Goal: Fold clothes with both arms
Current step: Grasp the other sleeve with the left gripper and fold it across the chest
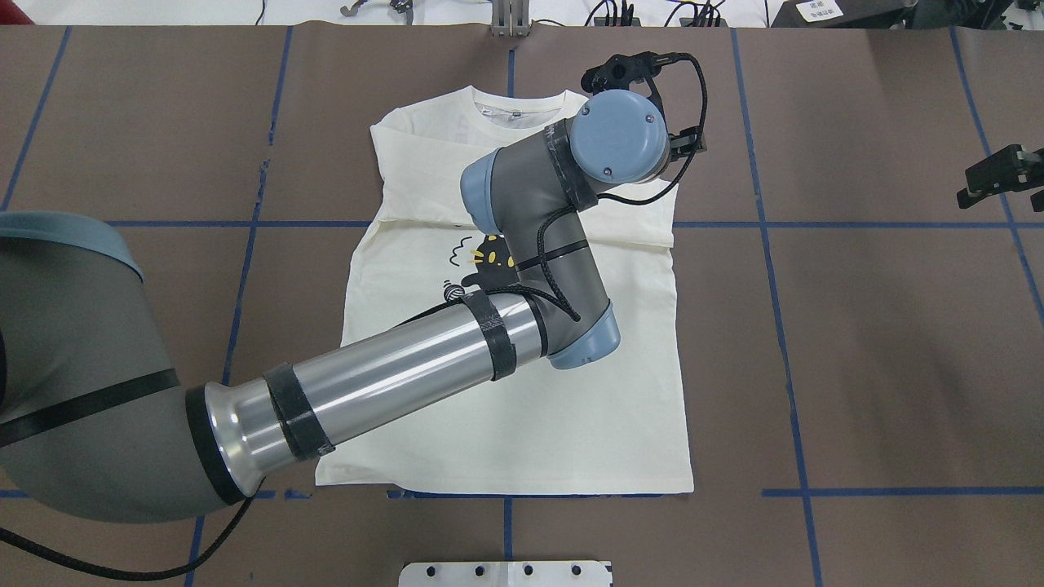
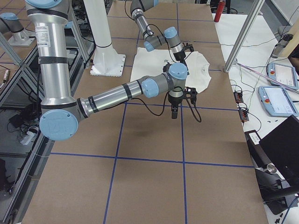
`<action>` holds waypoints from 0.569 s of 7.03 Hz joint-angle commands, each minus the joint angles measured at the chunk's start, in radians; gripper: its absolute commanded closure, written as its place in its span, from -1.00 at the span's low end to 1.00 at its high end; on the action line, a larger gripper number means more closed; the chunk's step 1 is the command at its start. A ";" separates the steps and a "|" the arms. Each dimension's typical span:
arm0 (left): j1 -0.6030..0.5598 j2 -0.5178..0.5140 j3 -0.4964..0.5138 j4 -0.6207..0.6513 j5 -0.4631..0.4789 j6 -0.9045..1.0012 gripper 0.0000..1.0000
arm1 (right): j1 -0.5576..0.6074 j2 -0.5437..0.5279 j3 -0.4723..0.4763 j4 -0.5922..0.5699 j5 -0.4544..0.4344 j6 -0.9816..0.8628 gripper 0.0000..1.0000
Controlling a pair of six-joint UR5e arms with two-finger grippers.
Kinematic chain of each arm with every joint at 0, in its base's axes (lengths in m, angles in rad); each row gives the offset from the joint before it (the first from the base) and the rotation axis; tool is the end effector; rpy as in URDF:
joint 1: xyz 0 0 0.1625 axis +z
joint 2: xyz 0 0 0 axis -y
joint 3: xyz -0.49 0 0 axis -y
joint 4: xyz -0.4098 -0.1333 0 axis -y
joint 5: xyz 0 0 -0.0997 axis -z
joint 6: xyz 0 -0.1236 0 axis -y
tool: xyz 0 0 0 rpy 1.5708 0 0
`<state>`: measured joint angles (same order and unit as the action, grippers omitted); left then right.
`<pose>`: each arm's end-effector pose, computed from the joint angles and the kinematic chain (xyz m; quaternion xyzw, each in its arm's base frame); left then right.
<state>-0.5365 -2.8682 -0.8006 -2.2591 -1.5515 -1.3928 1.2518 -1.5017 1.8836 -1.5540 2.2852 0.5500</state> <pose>0.7699 -0.6157 0.0381 0.2071 0.5322 -0.1518 0.8068 -0.1204 -0.5313 0.5460 0.0240 -0.3890 0.0371 0.9202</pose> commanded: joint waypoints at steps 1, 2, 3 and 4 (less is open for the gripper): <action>-0.028 0.149 -0.155 0.022 -0.107 0.088 -1.00 | -0.065 0.017 0.026 0.067 -0.009 0.164 -1.00; -0.051 0.246 -0.255 0.068 -0.183 0.118 -0.99 | -0.105 0.008 0.031 0.118 -0.015 0.257 -1.00; -0.077 0.336 -0.372 0.148 -0.227 0.194 -0.99 | -0.173 -0.003 0.040 0.171 -0.047 0.372 -1.00; -0.104 0.459 -0.531 0.209 -0.274 0.280 -0.99 | -0.266 -0.009 0.075 0.202 -0.094 0.502 -1.00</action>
<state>-0.6091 -2.5434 -1.1613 -2.1265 -1.7657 -1.2060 1.0836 -1.5021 1.9280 -1.3997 2.2379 0.9040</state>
